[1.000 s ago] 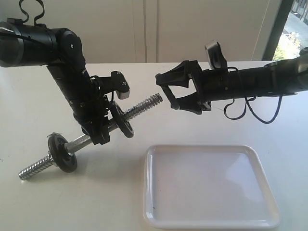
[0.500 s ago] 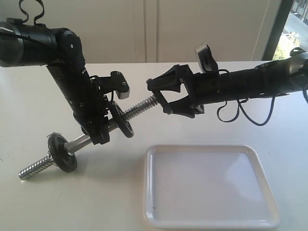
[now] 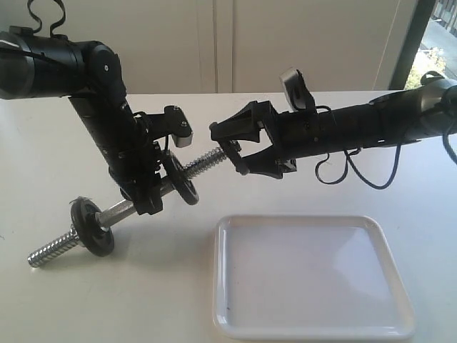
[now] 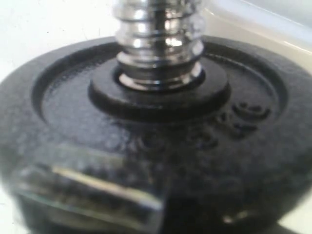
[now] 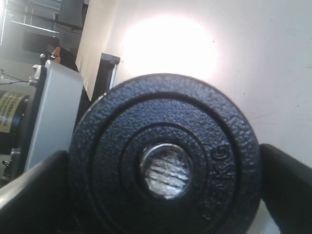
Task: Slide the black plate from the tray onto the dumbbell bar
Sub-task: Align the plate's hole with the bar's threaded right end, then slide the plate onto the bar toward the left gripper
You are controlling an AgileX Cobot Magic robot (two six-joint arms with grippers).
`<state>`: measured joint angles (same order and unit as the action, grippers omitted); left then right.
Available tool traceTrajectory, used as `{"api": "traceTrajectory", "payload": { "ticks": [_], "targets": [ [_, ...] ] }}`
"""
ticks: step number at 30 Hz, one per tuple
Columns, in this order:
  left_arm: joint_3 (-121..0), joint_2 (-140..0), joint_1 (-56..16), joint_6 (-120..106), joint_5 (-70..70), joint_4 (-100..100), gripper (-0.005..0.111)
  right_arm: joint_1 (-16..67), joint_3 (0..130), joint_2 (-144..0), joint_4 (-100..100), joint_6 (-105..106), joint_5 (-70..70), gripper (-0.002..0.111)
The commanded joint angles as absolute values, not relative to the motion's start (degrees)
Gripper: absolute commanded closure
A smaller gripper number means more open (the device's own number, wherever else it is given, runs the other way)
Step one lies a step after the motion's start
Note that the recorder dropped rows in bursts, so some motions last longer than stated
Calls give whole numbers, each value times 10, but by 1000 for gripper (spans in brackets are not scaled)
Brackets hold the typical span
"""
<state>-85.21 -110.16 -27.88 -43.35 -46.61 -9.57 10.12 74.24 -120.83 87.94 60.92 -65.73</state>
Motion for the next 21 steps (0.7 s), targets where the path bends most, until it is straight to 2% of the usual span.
{"api": "traceTrajectory", "payload": {
  "ticks": [1,21],
  "targets": [
    [-868,-1068,-280,-434,-463,-133,107,111,746,-1196,913,629,-700,108],
    [-868,-1068,-280,-434,-462,-133,107,173,746,-1255,943,629,-700,108]
  ]
}}
